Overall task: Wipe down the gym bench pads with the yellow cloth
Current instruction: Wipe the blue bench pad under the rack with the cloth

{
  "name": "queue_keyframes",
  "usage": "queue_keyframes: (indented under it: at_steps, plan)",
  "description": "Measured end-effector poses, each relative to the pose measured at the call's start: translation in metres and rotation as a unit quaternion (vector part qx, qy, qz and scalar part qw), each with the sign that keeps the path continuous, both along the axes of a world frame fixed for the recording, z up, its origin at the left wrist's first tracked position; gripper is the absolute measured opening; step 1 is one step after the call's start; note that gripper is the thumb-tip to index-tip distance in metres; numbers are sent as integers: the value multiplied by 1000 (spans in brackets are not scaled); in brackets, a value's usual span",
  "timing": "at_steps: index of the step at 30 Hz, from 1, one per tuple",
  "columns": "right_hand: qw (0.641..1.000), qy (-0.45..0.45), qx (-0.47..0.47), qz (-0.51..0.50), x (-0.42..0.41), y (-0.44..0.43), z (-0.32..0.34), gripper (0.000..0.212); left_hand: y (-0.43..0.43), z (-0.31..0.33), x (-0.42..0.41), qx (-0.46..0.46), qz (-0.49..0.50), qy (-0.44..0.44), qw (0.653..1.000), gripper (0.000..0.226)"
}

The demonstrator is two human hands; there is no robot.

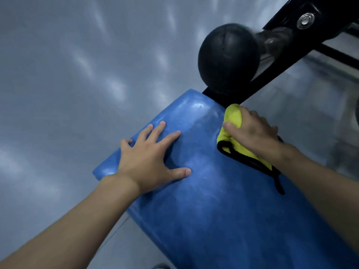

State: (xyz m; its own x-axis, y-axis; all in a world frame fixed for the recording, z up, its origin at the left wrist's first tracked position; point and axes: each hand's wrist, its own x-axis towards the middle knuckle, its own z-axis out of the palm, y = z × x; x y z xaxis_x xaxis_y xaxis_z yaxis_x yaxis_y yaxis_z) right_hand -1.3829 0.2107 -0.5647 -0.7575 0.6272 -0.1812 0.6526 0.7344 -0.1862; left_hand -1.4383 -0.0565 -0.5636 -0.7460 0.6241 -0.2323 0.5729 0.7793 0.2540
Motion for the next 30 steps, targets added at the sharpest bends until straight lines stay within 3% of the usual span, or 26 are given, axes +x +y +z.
queue_keyframes:
  at_steps: [5, 9, 15, 20, 24, 30]
  plan:
    - [989, 47, 109, 86, -14, -48, -13, 80, -2, -2, 0, 27, -4, 4, 1000, 100]
    - [984, 36, 134, 108, -57, -60, -13, 77, -20, -1, -5, 17, 33, -17, 999, 105]
    - [992, -22, 101, 76, -124, -61, -7, 69, -36, -4, -1, 11, 69, -34, 997, 98]
    - [994, 23, 78, 70, -89, -52, -4, 69, -44, -2, -5, 24, 65, -56, 996, 96]
    - [994, 4, 99, 52, -93, -49, -4, 68, -46, -1, -10, 38, 55, -64, 996, 101]
    - [985, -37, 76, 148, -140, -54, 3, 57, -78, -8, -15, 133, 86, -146, 976, 105]
